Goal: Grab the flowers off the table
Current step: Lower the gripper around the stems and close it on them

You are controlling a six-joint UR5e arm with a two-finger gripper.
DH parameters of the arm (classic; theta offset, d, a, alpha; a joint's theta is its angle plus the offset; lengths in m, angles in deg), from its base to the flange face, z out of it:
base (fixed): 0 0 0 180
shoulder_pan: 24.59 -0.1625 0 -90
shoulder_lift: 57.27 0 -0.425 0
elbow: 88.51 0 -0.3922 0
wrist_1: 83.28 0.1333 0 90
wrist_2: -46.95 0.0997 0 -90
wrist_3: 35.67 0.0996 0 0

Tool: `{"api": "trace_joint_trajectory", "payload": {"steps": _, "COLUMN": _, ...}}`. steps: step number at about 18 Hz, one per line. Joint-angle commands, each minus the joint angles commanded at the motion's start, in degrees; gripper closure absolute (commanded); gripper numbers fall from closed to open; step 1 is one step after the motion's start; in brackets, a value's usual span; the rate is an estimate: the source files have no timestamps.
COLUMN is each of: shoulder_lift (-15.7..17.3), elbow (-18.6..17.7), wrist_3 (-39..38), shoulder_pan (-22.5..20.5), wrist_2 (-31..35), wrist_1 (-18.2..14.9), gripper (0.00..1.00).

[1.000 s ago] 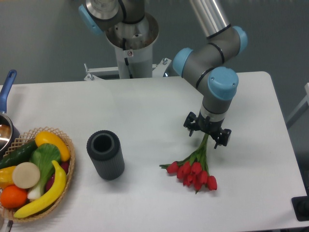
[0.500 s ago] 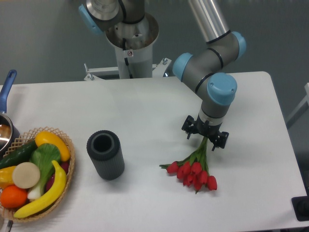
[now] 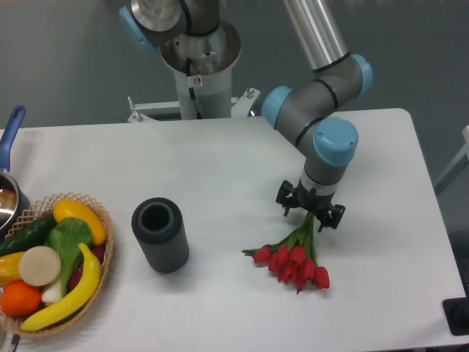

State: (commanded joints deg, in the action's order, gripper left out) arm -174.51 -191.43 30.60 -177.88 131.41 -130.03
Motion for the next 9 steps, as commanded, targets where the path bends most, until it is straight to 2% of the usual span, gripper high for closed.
{"api": "trace_joint_trajectory", "payload": {"steps": 3, "shoulder_lift": 0.09, "elbow": 0.00, "wrist_3": 0.00, "shoulder_pan": 0.00, "wrist_2": 0.00, "wrist_1": 0.00, "gripper": 0.46}}
{"api": "trace_joint_trajectory", "payload": {"steps": 4, "shoulder_lift": 0.09, "elbow": 0.00, "wrist_3": 0.09, "shoulder_pan": 0.00, "wrist_2": 0.00, "wrist_1": 0.00, "gripper": 0.52}}
{"api": "trace_joint_trajectory", "payload": {"steps": 7, "shoulder_lift": 0.17, "elbow": 0.00, "wrist_3": 0.17, "shoulder_pan": 0.00, "wrist_2": 0.00, "wrist_1": 0.00, "gripper": 0.60}}
{"api": "trace_joint_trajectory", "payload": {"steps": 9, "shoulder_lift": 0.26, "elbow": 0.17, "wrist_3": 0.18, "shoulder_pan": 0.00, "wrist_2": 0.00, "wrist_1": 0.00, "gripper": 0.62}}
